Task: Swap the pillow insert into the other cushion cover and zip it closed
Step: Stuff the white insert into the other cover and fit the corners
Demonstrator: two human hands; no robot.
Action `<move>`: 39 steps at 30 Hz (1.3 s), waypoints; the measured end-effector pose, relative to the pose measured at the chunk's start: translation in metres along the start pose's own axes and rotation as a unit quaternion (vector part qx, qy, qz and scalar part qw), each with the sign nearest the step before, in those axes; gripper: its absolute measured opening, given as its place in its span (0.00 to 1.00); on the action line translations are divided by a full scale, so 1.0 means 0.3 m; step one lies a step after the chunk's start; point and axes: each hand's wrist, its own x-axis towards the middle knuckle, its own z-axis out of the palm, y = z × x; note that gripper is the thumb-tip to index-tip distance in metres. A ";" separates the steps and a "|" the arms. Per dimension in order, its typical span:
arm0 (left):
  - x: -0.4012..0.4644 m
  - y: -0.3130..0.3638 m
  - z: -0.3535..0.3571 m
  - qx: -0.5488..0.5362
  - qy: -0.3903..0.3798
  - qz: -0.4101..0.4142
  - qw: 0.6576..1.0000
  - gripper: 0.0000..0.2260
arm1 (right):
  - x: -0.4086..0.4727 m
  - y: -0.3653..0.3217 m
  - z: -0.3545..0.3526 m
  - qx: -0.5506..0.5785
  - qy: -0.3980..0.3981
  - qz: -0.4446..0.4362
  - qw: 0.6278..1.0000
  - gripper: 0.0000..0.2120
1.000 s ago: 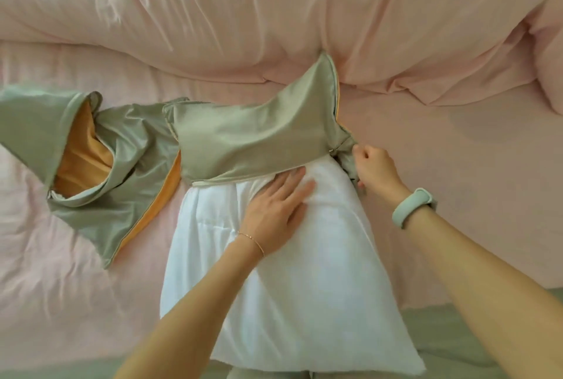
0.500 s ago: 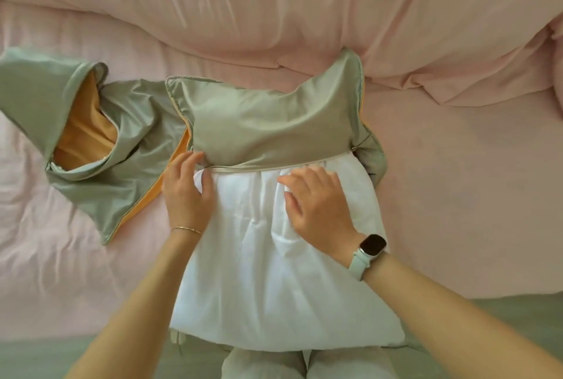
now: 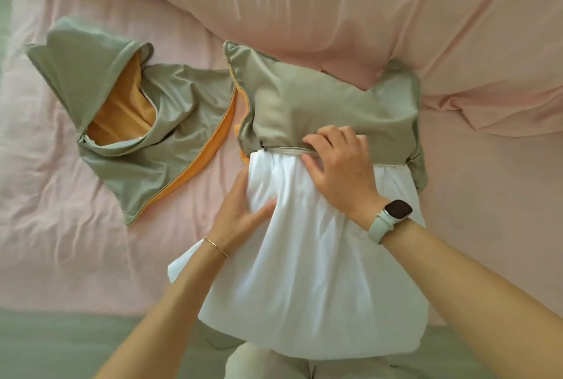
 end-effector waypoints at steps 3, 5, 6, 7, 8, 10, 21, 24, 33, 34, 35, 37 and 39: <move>-0.130 0.135 0.039 0.069 -0.091 0.119 0.986 0.27 | 0.038 0.032 -0.042 -0.026 -0.001 -0.030 0.999 0.09; -0.077 0.158 0.071 0.079 -0.079 0.158 0.981 0.28 | 0.053 0.045 -0.074 -0.016 0.001 -0.053 0.998 0.10; -0.050 0.172 0.089 0.081 -0.077 0.178 0.978 0.26 | 0.061 0.052 -0.091 -0.001 0.000 -0.066 0.998 0.11; -0.015 0.187 0.105 0.086 -0.071 0.192 0.975 0.24 | 0.069 0.059 -0.106 0.010 -0.004 -0.076 0.997 0.11; -0.004 0.198 0.125 0.077 -0.067 0.209 0.973 0.22 | 0.080 0.069 -0.122 0.016 -0.008 -0.074 0.997 0.11; -0.030 0.229 0.150 0.054 -0.063 0.219 0.972 0.20 | 0.109 0.097 -0.150 0.011 -0.016 -0.044 0.999 0.12; -0.029 0.316 0.306 0.084 -0.112 0.309 0.941 0.25 | 0.171 0.177 -0.259 0.174 -0.043 0.151 0.972 0.05; 0.040 0.355 0.402 0.240 -0.149 0.266 0.922 0.27 | 0.166 0.157 -0.256 0.199 -0.030 0.185 0.962 0.06; 0.184 0.270 0.394 0.147 -0.052 0.214 0.964 0.22 | 0.147 0.212 -0.162 0.159 -0.033 0.126 0.979 0.06; 0.173 0.271 0.379 0.088 -0.002 0.204 0.975 0.20 | 0.146 0.214 -0.152 0.144 -0.054 0.109 0.982 0.07; 0.166 0.267 0.365 0.054 0.046 0.189 0.979 0.19 | 0.139 0.212 -0.142 0.128 -0.067 0.089 0.986 0.09; 0.160 0.271 0.348 0.016 0.118 0.144 0.982 0.17 | 0.109 0.191 -0.124 0.102 -0.075 0.058 0.990 0.12; 0.161 0.285 0.333 -0.023 0.141 0.113 0.983 0.21 | 0.072 0.164 -0.109 0.077 -0.064 0.072 0.992 0.19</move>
